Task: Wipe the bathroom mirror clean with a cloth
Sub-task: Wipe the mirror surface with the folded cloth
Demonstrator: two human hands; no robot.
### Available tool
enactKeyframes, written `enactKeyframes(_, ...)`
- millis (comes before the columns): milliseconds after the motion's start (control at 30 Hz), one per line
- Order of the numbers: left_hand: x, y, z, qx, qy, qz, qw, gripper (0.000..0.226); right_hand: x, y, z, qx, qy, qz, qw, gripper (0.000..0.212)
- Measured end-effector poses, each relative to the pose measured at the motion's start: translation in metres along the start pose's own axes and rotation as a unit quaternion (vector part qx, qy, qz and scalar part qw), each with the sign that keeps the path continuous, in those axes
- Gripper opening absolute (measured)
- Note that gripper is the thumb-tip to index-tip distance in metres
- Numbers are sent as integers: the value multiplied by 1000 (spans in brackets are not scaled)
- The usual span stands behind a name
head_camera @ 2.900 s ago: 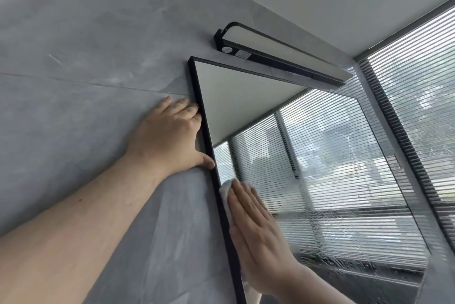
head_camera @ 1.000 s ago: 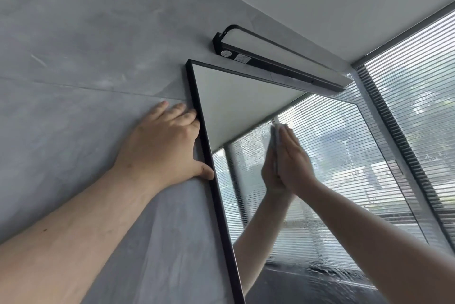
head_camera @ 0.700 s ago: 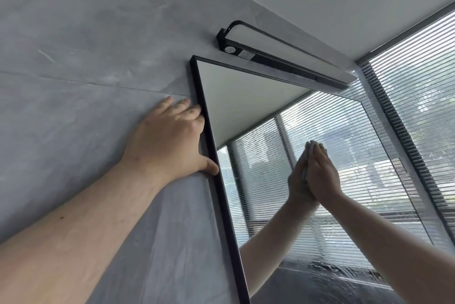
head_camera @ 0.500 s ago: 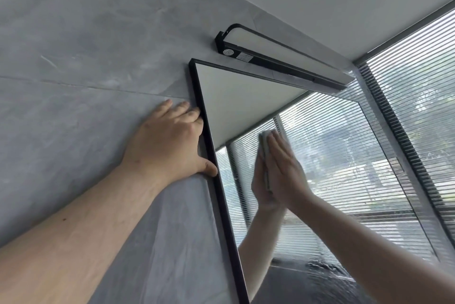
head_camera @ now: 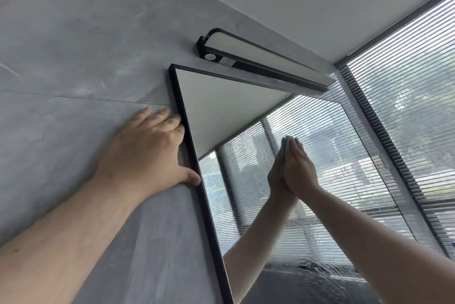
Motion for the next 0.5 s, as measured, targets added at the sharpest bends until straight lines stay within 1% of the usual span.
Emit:
enactKeyframes(67, 0, 0, 0, -2, 5, -2, 1000, 124, 7, -3, -29, -38, -22, 38, 998, 50)
enactKeyframes(100, 0, 0, 0, -2, 8, -2, 1000, 125, 9, -4, -38, -45, -25, 44, 998, 54)
enactKeyframes(133, 1, 0, -1, -1, 10, -4, 1000, 125, 10, -2, -43, -54, -14, 32, 998, 53)
enactKeyframes(200, 1, 1, -1, -2, 9, -7, 1000, 124, 13, 1, -47, -97, 14, -2, 995, 49)
enactKeyframes(233, 2, 1, -1, -2, 10, -8, 1000, 124, 10, 2, -44, -93, 7, -1, 996, 53)
enactKeyframes(267, 2, 0, -1, -2, 12, -11, 1000, 123, 8, 2, -30, -77, 3, 13, 997, 58)
enactKeyframes(300, 2, 0, -1, -3, 14, -14, 1000, 123, 3, 6, -18, -49, 1, 20, 999, 58)
enactKeyframes(367, 0, 1, -1, -2, 18, -13, 1000, 123, -10, 7, 19, 4, 33, 21, 999, 47)
enactKeyframes(500, -1, 3, 3, 11, 18, -3, 1000, 128, -45, 3, 120, 160, 49, 26, 986, 43)
Point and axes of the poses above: each hand's wrist, its own y-axis towards the middle knuckle, its own x-axis out of the back of the hand, z = x × y, the point moved 10 cm from there along y, towards the middle knuckle, and after that the axes turned 1 degree about -z, right-handed, at the moved point
